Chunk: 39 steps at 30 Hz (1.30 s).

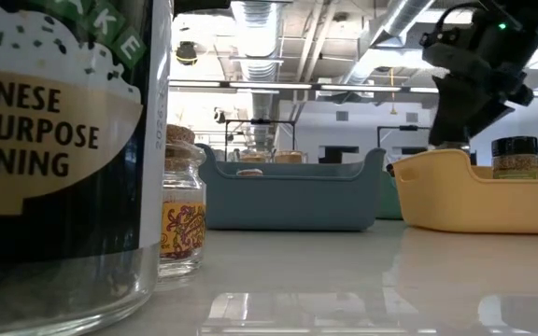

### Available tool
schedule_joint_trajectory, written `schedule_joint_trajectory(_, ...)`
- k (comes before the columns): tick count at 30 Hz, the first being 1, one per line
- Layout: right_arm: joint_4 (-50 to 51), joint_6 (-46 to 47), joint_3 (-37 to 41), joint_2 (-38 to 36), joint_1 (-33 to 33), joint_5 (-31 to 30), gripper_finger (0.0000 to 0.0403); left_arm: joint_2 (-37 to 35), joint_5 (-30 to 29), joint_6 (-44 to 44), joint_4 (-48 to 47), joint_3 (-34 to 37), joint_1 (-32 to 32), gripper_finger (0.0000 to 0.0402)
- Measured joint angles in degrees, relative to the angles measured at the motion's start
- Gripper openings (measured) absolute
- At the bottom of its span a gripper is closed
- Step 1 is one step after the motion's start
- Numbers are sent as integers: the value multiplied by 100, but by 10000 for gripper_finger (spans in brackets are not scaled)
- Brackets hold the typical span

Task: Sort spices by type
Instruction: Put the black spice bottle into the yellow bin

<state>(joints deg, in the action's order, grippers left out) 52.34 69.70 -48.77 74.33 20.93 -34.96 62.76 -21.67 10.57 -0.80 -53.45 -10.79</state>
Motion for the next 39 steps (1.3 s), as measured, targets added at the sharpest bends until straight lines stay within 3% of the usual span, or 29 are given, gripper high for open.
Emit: schedule_joint_trajectory(39, 162, 79, 79, 2, 284, 4, 246, 2, 5, 186, -36, 2, -1, 280)
